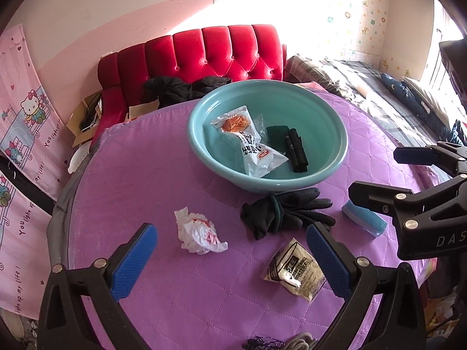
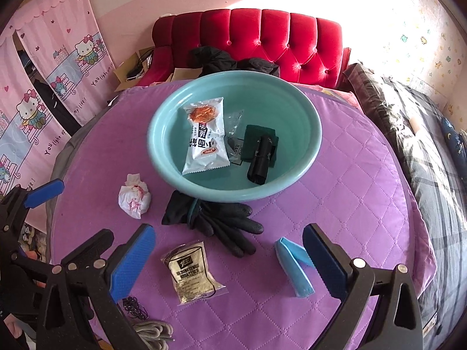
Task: Organize soft objects
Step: 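Withdraw both tools from the basin back over the table, then reach the left gripper to the grey-green rope and grasp it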
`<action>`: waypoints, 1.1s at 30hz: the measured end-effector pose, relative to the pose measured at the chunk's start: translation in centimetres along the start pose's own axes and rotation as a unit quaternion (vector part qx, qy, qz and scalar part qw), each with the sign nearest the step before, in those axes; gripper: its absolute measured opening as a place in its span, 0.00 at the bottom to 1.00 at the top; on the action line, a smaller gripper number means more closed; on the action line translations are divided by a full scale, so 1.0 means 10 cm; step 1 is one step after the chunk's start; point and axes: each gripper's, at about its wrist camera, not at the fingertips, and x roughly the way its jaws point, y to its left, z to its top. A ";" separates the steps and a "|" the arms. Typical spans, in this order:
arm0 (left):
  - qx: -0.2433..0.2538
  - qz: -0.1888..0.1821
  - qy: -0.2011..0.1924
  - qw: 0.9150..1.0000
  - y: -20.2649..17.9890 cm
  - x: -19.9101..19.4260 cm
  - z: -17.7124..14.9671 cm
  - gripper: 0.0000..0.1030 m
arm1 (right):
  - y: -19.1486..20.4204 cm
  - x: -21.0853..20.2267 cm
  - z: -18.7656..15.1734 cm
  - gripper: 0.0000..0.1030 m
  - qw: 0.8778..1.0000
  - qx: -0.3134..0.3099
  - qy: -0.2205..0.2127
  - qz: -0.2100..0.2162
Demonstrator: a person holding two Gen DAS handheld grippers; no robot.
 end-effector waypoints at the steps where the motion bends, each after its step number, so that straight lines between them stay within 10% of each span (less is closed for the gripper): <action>1: 0.001 0.003 -0.001 1.000 0.01 -0.03 -0.05 1.00 | 0.01 -0.02 -0.04 1.00 1.000 0.005 -0.001 0.004; 33: -0.034 -0.011 0.058 0.998 -0.09 -0.11 -1.16 1.00 | 0.09 0.13 -0.75 1.00 0.999 0.010 0.033 0.005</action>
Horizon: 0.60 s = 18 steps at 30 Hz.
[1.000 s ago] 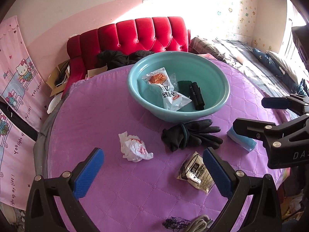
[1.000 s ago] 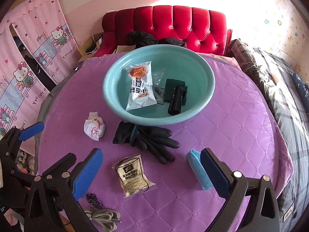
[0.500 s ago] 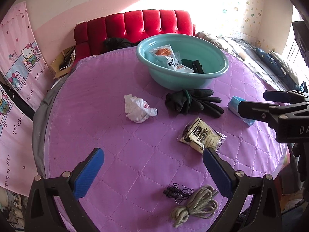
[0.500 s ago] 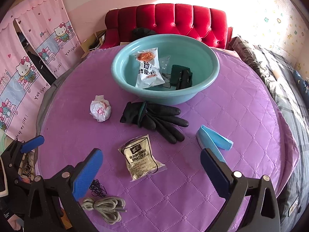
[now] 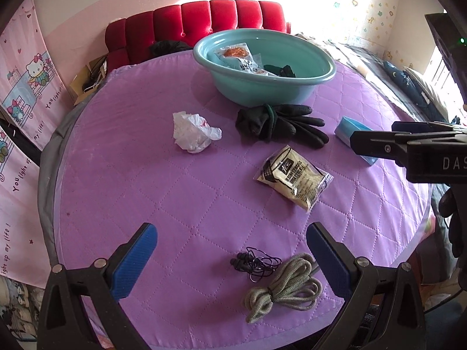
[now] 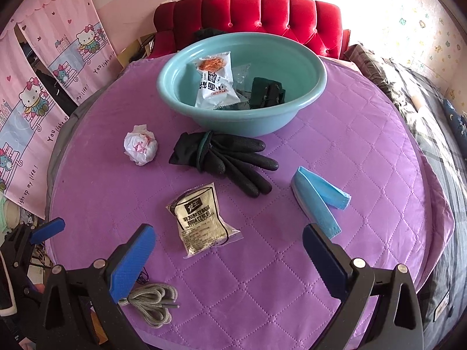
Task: Organize soft objects
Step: 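Reach the left gripper to the grey-green rope and grasp it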
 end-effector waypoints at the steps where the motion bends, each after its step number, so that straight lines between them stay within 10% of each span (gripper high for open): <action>1: 0.000 0.001 0.006 1.000 -0.02 0.03 -0.03 1.00 | -0.01 0.02 -0.01 1.00 1.000 -0.001 0.004 0.000; 18: -0.042 -0.006 0.085 0.995 -0.30 0.39 -0.45 1.00 | -0.11 0.43 -0.23 1.00 0.997 -0.028 0.065 0.023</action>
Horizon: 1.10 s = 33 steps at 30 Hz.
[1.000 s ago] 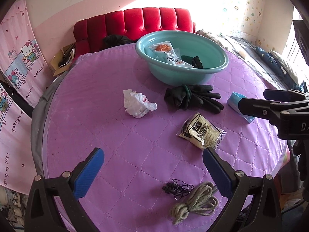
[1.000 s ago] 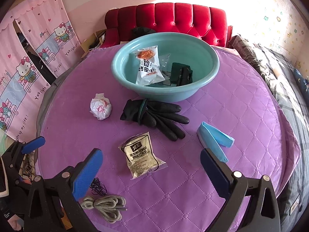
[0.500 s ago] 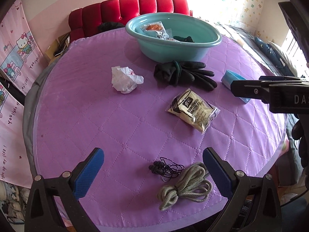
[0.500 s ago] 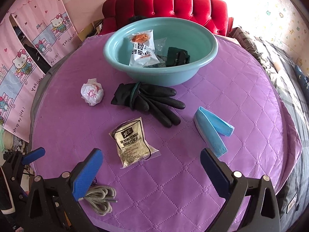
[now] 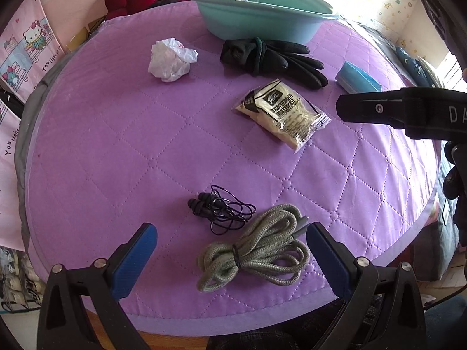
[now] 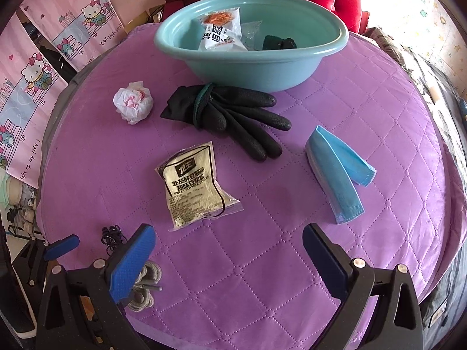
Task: Organize soft objects
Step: 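Reach the left gripper to the grey-green rope and grasp it, then lift the rope with the left gripper while the right gripper grasps the beige sachet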
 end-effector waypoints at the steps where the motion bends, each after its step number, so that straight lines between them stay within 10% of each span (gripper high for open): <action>1: -0.005 0.001 0.003 1.000 -0.01 0.02 -0.02 1.00 | 0.00 0.02 0.00 1.00 1.000 -0.002 0.003 0.001; 12: -0.028 0.011 0.029 0.999 -0.07 0.20 -0.18 0.99 | 0.01 0.17 -0.03 1.00 0.999 -0.023 0.021 0.013; 20: -0.032 -0.023 0.031 0.999 -0.06 0.13 -0.28 0.38 | 0.07 0.21 0.03 1.00 0.999 -0.031 0.022 0.023; 33: -0.037 -0.064 -0.015 0.997 0.01 -0.36 -0.17 0.32 | 0.09 0.22 0.21 1.00 0.999 -0.034 0.012 0.030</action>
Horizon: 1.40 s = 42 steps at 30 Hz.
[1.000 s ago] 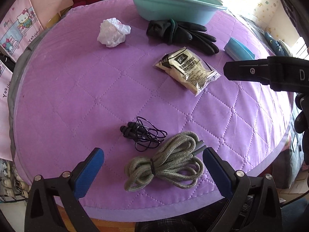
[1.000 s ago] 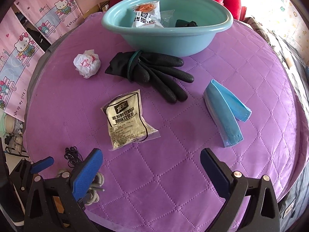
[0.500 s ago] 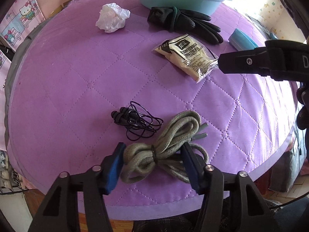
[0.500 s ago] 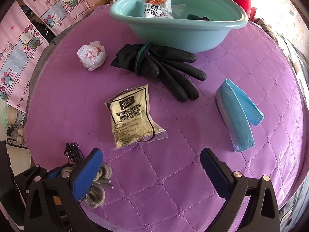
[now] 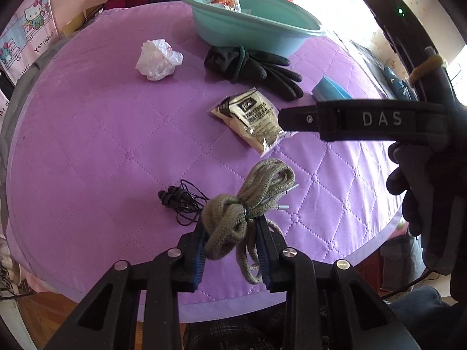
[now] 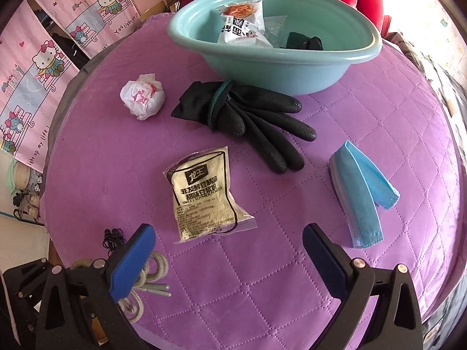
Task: Organize soft objects
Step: 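Lift the rope with the left gripper while the right gripper grasps the beige sachet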
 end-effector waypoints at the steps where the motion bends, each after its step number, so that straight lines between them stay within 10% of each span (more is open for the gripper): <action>1: -0.002 0.004 -0.003 1.000 0.02 -0.03 0.02 0.32 | 0.00 0.00 0.01 1.00 1.000 0.000 0.000 0.001; 23: -0.056 0.037 -0.043 0.997 0.59 -0.19 0.43 0.32 | 0.29 0.71 0.39 1.00 0.998 -0.047 0.043 0.018; 34: -0.049 0.033 -0.052 0.997 0.72 -0.28 0.54 0.32 | 0.49 0.80 0.44 0.43 0.997 -0.063 0.052 0.009; 42: -0.027 0.014 -0.063 0.998 0.68 -0.29 0.68 0.32 | 0.49 0.67 0.33 0.38 0.998 -0.044 0.045 0.005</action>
